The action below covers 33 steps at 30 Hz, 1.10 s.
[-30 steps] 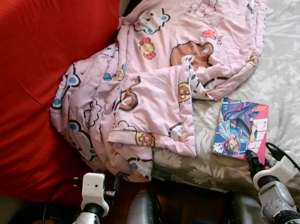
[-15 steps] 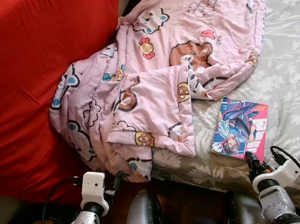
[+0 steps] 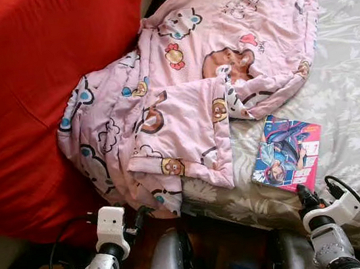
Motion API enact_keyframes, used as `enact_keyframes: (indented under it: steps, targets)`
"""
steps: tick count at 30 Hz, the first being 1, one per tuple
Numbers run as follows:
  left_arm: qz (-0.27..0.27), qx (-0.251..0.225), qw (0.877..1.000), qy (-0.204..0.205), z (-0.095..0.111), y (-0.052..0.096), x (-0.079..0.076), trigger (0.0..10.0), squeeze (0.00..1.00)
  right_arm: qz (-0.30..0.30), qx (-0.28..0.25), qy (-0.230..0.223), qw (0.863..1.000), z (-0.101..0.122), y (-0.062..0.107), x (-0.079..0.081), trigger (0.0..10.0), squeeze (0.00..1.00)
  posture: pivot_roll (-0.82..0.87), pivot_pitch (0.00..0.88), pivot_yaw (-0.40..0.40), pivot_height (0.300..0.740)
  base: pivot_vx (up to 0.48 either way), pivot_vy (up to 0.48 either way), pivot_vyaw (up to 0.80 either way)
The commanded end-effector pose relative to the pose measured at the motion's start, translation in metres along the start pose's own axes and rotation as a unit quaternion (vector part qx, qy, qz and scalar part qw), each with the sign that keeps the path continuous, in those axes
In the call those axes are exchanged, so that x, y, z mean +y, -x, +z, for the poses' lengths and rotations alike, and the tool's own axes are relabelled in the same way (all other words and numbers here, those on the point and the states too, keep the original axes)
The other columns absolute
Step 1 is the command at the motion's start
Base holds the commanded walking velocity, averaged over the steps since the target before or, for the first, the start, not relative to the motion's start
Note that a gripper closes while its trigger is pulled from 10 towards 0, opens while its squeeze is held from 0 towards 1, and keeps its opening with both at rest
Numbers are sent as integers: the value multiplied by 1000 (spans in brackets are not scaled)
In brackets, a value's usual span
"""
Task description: Clean up the room
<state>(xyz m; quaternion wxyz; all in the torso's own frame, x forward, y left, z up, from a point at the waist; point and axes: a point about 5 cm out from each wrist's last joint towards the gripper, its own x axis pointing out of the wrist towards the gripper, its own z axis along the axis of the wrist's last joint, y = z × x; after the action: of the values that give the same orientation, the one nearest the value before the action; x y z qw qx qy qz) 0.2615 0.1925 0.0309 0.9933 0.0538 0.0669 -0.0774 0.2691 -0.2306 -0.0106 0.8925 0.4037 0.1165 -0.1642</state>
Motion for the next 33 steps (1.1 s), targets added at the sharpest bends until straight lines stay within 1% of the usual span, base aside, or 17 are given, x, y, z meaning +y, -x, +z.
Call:
enact_keyframes:
  steps: [1, 6, 8, 9, 10, 12, 13, 15, 20, 23, 25, 27, 28, 30, 32, 33]
  targets:
    - [11, 19, 1000, 4, -8, 5, 5, 10000, 0, 0, 37, 5, 999, -18, 3, 3, 0, 0, 163, 243, 164, 611, 0, 0, 0]
    - [11, 19, 1000, 6, -8, 3, 3, 10000, 0, 9, 37, 15, 999, -16, 1, 7, 0, 0, 158, 231, 158, 611, 0, 0, 0]
    - [10, 18, 1000, 8, -7, -1, 1, 10000, 0, 23, 36, 25, 999, -16, -1, 14, 0, 0, 151, 216, 151, 611, 0, 0, 0]
    - [10, 18, 1000, 8, -7, -1, 1, 10000, 0, 23, 36, 25, 999, -16, -1, 14, 0, 0, 151, 216, 151, 611, 0, 0, 0]
    - [11, 17, 1000, 9, -6, -2, 0, 10000, 0, 33, 37, 37, 998, -17, -2, 18, 0, 0, 144, 206, 146, 611, 0, 0, 0]
    - [11, 17, 1000, 10, -6, -3, 0, 10000, 0, 38, 37, 43, 998, -17, -3, 20, 0, 0, 144, 206, 146, 611, 0, 0, 0]
    - [12, 16, 1000, 12, -5, -6, -1, 10000, 0, 49, 31, 65, 996, -17, -4, 26, 0, 0, 132, 187, 137, 611, 0, 0, 0]
    - [13, 15, 1000, 15, -4, -9, -3, 10000, 0, 55, 22, 79, 995, -16, -6, 31, 0, 0, 126, 171, 130, 611, 0, 0, 0]
    - [16, 10, 1000, 21, -1, -17, -6, 10000, 0, 68, 3, 84, 994, -12, -7, 37, 0, 0, 111, 132, 109, 611, 0, 0, 0]
    - [17, 10, 1000, 23, 0, -20, -7, 10000, 0, 64, -9, 82, 995, -10, -6, 36, 0, 0, 104, 119, 102, 611, 0, 0, 0]
    - [18, 10, 1000, 24, 0, -21, -7, 10000, 0, 41, -9, 77, 996, -12, -4, 29, 0, 0, 97, 109, 97, 611, 0, 0, 0]
    - [19, 9, 999, 25, 1, -22, -8, 10000, 0, -7, -9, 42, 999, -15, 1, 15, 0, 0, 88, 98, 90, 611, 0, 0, 0]
    - [20, 8, 999, 25, 1, -23, -8, 10000, 0, -51, -9, 11, 999, -20, 7, 1, 0, 0, 87, 98, 89, 611, 0, 0, 0]
    - [21, 7, 999, 25, 2, -23, -8, 10000, 0, -94, -11, 5, 996, -24, 15, -13, 0, 0, 91, 102, 86, 611, 0, 0, 0]
    - [24, 6, 999, 25, 2, -23, -7, 10000, 0, -153, -19, -14, 988, -29, 26, -30, 0, 0, 87, 108, 87, 611, 0, 0, 0]
    - [24, 6, 999, 25, 2, -23, -7, 10000, 0, -153, -19, -14, 988, -29, 26, -30, 0, 0, 87, 108, 87, 611, 0, 0, 0]
